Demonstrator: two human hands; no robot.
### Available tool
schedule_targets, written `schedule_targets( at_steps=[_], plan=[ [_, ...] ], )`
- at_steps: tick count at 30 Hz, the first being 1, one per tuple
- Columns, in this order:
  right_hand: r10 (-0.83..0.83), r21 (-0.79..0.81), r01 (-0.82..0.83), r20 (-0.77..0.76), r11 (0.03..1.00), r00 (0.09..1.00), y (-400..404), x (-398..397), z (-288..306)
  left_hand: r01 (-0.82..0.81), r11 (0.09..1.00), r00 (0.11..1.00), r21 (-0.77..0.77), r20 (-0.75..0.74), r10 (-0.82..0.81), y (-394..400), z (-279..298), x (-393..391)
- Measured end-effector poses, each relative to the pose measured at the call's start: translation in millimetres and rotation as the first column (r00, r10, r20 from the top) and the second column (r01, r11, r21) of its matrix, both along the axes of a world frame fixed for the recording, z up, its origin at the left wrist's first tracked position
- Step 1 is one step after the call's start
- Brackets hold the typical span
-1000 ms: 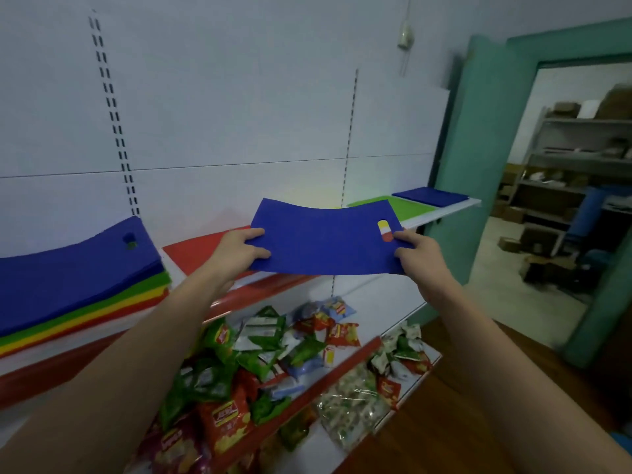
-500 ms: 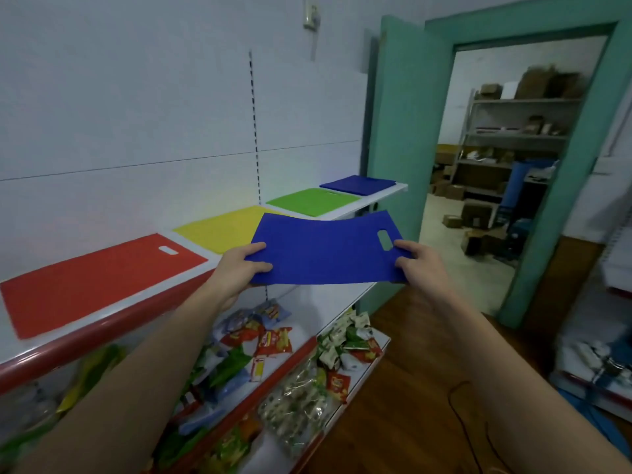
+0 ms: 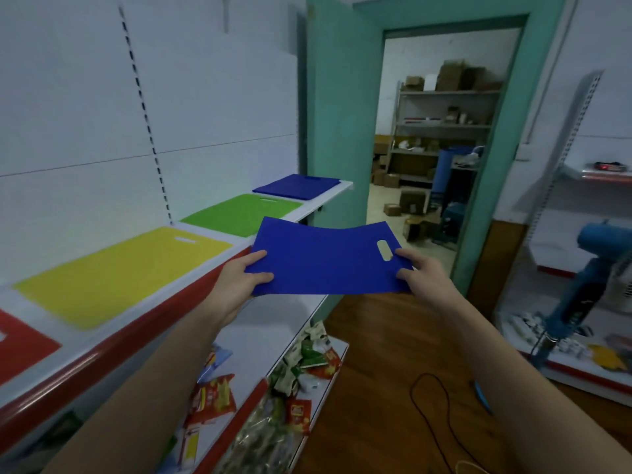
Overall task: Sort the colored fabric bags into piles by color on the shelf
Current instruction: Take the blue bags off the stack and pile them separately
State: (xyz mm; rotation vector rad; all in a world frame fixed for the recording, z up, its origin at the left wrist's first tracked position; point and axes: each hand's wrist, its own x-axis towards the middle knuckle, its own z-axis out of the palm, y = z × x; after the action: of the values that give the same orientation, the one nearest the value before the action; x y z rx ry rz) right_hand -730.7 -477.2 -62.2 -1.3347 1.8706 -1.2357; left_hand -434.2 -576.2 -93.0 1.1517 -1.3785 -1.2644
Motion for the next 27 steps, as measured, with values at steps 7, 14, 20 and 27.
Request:
schedule_targets(
  at_steps=[7,14,20,27],
  plan=[
    [-0.038,0.012,0.037,0.077,0.999,0.996,-53,-43,-9,0.085,0.996,0.996,-0.003,-0.030,-0.085,-83,-11,-44],
    [-0.042,0.020,0.040,0.102,0.999,0.994,-112,-108,-25,0.124,0.992,0.992,0.001,0.004,-0.124,-149,-23,-108],
    [0.009,0.005,-0.010,0.156,1.000,0.988,-169,-174,-31,0.091,0.996,0.995,0.007,0.046,-0.091,-195,-26,-167],
    [0.079,-0.034,-0.074,0.180,0.997,0.980,-237,-244,-23,0.018,1.000,1.000,-0.012,0.009,-0.018,-242,-11,-226]
  ],
)
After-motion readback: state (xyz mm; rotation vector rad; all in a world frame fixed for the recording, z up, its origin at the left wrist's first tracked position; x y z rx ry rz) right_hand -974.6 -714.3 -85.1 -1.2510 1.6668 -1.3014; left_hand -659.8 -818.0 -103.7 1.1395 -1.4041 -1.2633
